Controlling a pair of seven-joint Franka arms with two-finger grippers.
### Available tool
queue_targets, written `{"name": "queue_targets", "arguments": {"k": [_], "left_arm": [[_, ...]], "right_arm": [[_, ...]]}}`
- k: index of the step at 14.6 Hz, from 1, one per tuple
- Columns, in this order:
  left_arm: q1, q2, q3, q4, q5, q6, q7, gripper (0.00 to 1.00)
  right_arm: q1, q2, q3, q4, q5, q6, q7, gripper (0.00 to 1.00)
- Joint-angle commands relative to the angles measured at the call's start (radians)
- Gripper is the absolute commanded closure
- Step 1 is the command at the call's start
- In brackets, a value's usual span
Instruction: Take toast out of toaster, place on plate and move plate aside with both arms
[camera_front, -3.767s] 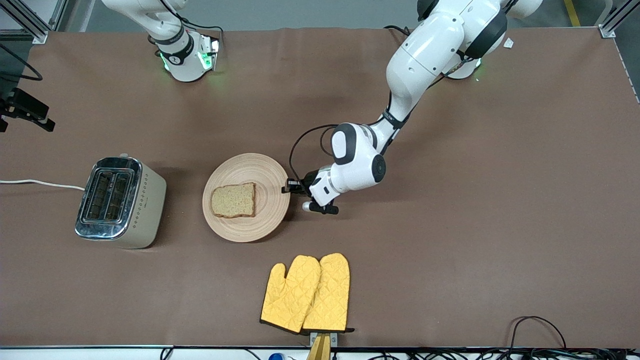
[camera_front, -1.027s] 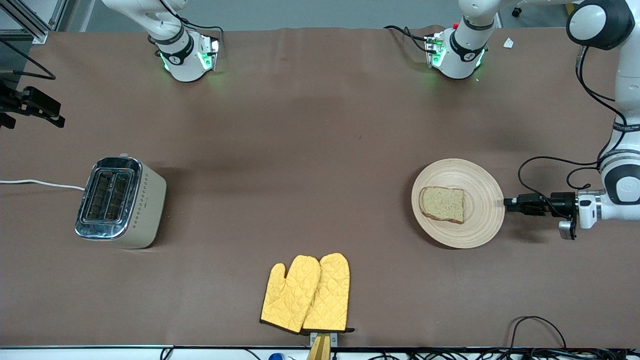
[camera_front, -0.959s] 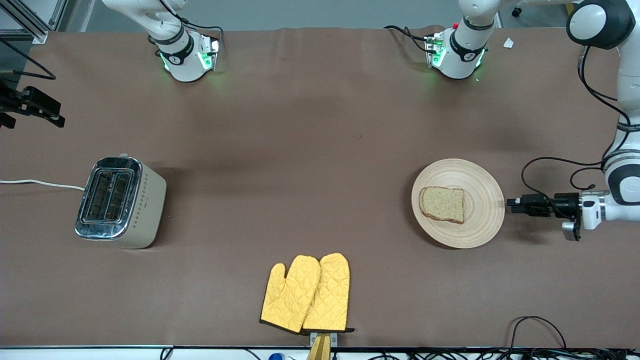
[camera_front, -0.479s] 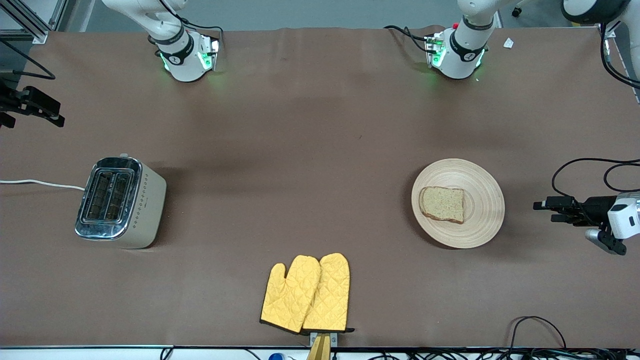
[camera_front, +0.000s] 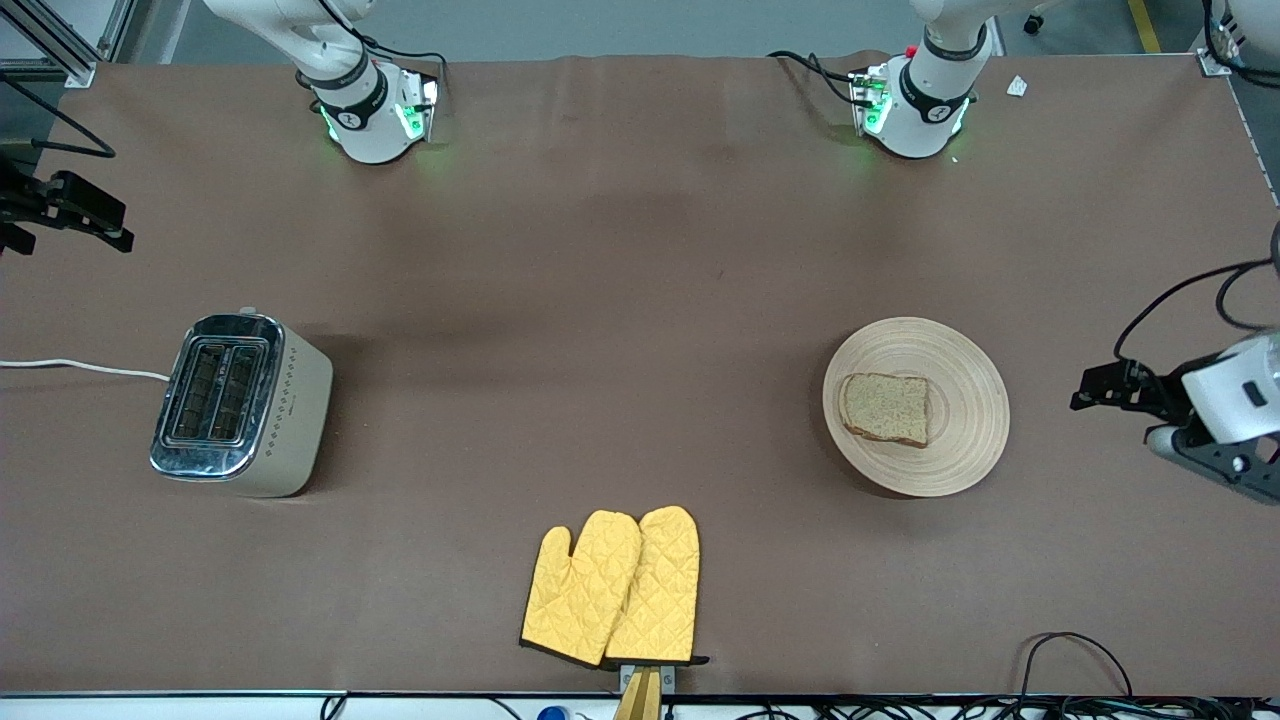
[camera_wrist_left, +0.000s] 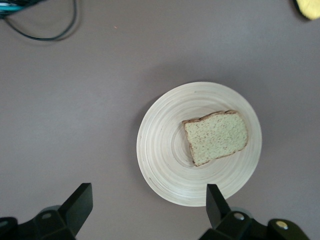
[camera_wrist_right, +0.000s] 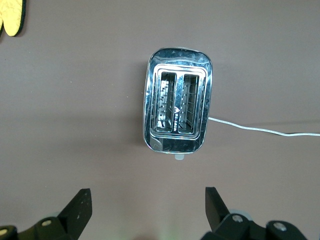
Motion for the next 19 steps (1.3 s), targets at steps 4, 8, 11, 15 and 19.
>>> {"name": "queue_targets", "arguments": {"k": [4, 8, 11, 15, 19], "left_arm": [[-0.033, -0.193, -0.006, -0.034, 0.024, -0.108, -0.228, 0.00], [-0.029, -0.237, -0.009, -0.057, 0.016, -0.124, -0.343, 0.00], [-0.033, -0.246, -0.012, -0.057, 0.025, -0.136, -0.340, 0.00], [-0.017, -0.251, -0.011, -0.061, 0.027, -0.144, -0.329, 0.00], [-0.025, -0.326, 0.001, -0.139, 0.019, -0.132, -0.318, 0.00]], "right_arm": [[0.004, 0.000, 0.005, 0.010, -0.014, -0.009, 0.017, 0.00], [0.004, 0.000, 0.006, 0.010, -0.014, -0.012, 0.017, 0.00], [0.009, 0.000, 0.006, 0.010, -0.014, -0.014, 0.017, 0.00], [0.009, 0.000, 0.005, 0.010, -0.014, -0.012, 0.016, 0.00], [0.012, 0.000, 0.006, 0.009, -0.014, -0.014, 0.016, 0.00]]}}
